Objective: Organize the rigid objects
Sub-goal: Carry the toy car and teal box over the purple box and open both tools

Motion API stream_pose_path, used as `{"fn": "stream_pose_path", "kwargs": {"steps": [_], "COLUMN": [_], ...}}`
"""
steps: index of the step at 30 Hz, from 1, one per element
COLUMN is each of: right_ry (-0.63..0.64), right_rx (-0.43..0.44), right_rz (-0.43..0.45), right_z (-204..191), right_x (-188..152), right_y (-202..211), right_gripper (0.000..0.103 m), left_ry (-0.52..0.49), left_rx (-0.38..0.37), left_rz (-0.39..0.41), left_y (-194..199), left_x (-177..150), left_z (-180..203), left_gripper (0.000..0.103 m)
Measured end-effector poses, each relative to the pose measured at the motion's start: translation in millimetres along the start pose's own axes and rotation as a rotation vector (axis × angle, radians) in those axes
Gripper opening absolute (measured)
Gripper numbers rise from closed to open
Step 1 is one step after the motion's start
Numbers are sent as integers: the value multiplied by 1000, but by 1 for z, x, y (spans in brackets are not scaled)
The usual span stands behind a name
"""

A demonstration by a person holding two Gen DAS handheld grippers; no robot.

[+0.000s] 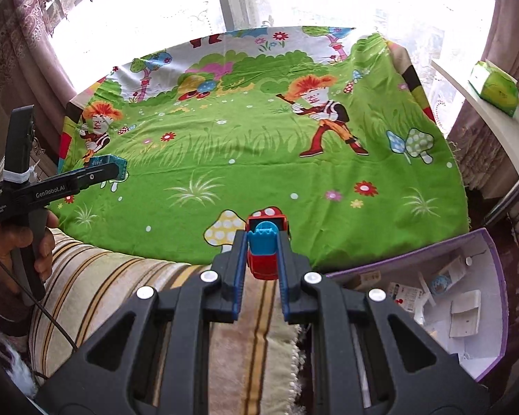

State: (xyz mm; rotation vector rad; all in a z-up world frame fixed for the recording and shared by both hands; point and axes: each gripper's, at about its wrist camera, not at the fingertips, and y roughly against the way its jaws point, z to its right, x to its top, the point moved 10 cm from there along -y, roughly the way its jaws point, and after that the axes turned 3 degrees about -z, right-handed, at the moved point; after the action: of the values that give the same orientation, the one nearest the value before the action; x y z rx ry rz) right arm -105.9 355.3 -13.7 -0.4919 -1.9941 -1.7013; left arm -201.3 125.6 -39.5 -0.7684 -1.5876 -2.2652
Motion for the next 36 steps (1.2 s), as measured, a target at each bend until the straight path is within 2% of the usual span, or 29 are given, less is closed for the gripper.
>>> {"fn": "stream_pose_path", "kwargs": {"steps": [8, 14, 25, 36], "right_ry": [-122, -177, -213, -225], "right_rx": [-119, -157, -155, -136], "right_rz": [-33, -75, -125, -140], "right_z": [96, 141, 169, 171], "right_x": [-55, -93, -121, -125], "right_y": [39, 45, 24, 10], "right_gripper": [20, 20, 20, 20], "left_ry": [-83, -148, -252, -305], "left_rx": [-46, -72, -105, -122], "left_rz": [-8, -17, -53, -89], "left_y": [2, 2, -5, -13], "left_x": [-7, -14, -35, -53], "left_z": [58, 101, 161, 189], "left_gripper": [74, 74, 74, 74]}}
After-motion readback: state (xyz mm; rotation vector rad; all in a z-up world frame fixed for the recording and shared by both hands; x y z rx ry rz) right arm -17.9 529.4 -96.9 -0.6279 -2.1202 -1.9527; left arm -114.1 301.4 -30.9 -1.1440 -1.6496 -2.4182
